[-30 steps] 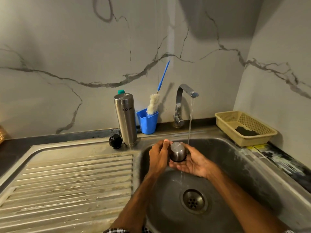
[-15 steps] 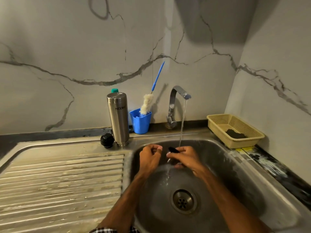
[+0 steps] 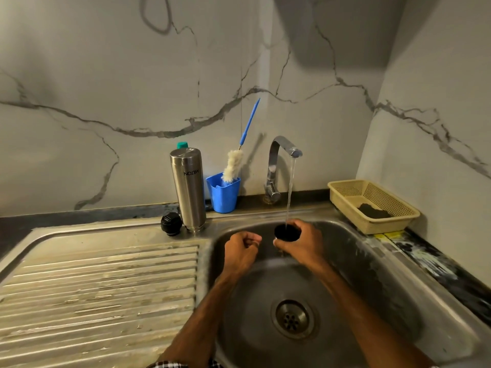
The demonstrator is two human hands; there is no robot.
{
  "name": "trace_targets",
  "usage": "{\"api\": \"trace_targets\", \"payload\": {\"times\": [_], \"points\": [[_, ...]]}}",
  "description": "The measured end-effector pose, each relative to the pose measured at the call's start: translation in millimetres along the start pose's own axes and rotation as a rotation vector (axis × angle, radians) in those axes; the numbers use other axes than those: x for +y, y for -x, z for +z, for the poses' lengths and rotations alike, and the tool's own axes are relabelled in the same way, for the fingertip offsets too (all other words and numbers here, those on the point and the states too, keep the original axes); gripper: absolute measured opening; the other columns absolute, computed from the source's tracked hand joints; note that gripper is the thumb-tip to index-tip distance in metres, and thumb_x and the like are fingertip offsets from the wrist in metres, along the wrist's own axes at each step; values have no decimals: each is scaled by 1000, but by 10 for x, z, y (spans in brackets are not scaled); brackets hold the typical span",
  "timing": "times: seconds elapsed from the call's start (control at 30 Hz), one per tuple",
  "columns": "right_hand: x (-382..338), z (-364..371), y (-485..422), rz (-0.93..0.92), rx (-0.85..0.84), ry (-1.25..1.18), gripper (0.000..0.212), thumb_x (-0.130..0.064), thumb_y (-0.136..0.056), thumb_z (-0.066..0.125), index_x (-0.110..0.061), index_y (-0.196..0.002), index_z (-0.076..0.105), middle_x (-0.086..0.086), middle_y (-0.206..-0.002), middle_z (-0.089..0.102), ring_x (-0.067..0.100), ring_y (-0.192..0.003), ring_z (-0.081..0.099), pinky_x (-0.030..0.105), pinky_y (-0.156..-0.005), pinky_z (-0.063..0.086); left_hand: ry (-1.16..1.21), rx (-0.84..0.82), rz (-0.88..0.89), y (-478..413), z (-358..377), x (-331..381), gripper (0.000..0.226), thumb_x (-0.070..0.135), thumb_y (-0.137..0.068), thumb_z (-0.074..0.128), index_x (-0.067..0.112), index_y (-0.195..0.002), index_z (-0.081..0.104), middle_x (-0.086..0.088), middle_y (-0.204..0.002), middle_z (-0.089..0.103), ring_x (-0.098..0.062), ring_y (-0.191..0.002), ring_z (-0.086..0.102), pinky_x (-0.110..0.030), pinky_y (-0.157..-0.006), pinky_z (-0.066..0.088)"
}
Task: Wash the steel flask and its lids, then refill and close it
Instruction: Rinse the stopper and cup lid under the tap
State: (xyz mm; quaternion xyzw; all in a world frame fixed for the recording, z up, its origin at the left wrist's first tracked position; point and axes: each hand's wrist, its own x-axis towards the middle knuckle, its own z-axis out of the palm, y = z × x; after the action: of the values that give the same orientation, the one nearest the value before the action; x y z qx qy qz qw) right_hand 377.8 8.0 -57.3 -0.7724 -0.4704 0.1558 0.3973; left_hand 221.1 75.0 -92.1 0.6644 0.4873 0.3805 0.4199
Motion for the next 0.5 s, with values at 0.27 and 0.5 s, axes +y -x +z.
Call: {"api": "trace_targets", "payload": {"times": [0.27,0.5], "points": [[-16,7,-1,-17,42,-29,65,-31,-69,90,-19,-126,61,-1,-119,67,16,-111,63,28,-92,53,-1,-23,6,3,0,-13,21,1,-92,62,18,-96,73,5,-89,71,-6,-82,67,-27,-79,59],[24,28,-10,251,-120,-540,43,-33,-78,83,-14,-112,66,12,-108,72,23,-90,73,36,-74,63,84,-9,7,26,17,43,8,16,-97,65,18,-101,71,6,-91,72,-3,-82,67,-18,-72,55]]}}
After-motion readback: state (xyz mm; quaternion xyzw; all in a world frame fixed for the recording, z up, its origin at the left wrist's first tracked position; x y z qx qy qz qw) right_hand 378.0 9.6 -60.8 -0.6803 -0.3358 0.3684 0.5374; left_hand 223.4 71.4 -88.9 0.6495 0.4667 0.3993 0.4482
